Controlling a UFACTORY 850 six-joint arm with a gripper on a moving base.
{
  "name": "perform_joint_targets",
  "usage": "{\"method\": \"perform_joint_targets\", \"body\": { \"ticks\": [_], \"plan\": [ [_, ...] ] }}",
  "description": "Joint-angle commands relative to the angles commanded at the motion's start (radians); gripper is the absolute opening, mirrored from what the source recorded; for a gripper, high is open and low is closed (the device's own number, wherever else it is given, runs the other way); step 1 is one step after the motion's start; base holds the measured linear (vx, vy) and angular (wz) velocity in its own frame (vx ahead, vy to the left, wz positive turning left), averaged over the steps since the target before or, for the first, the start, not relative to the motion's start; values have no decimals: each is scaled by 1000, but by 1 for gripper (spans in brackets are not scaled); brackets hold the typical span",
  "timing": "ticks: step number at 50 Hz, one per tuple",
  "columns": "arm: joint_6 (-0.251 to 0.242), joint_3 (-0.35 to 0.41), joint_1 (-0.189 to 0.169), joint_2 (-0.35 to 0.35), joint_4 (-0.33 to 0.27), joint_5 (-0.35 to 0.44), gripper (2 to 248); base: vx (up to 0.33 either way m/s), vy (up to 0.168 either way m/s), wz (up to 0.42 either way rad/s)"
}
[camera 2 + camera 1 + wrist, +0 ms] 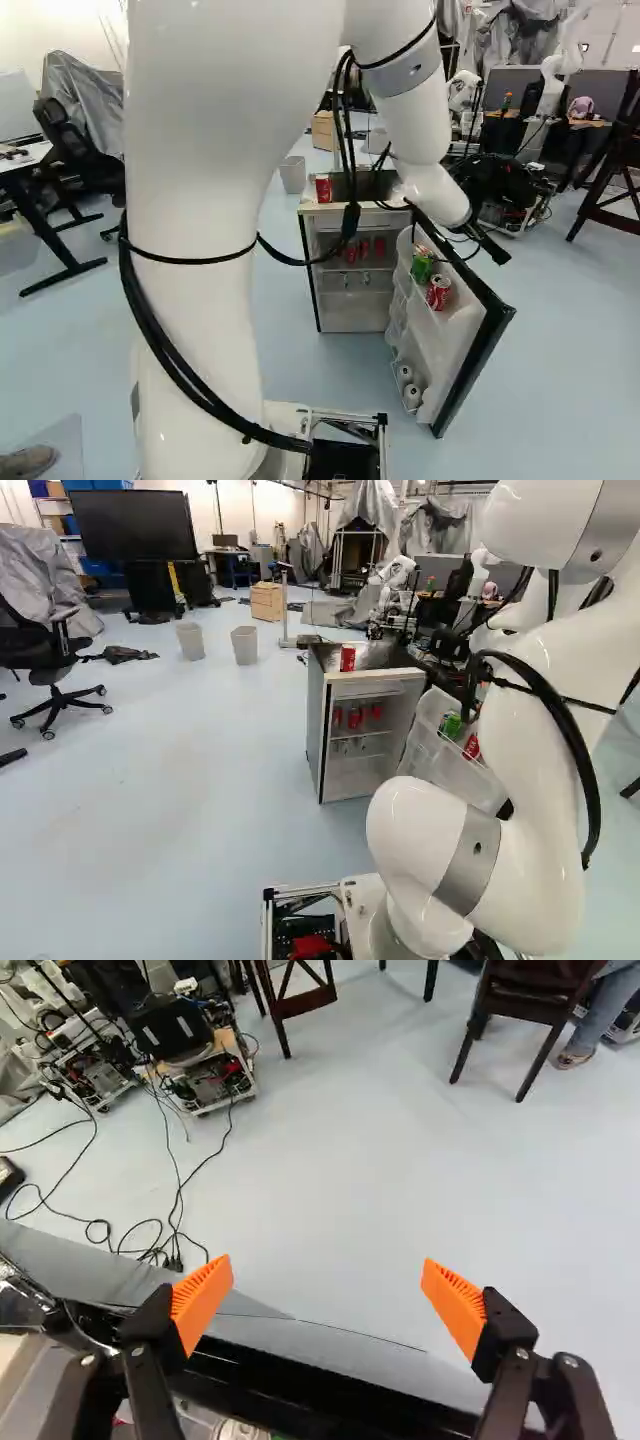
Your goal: Grab a drink from the fridge
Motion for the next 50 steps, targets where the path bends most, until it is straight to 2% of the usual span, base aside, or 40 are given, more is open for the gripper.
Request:
{"method": "perform_joint_targets", "body": {
  "ticks": [50],
  "plan": [
    [0, -9, -8, -8, 0, -153, 247, 0, 0, 0]
  ]
}}
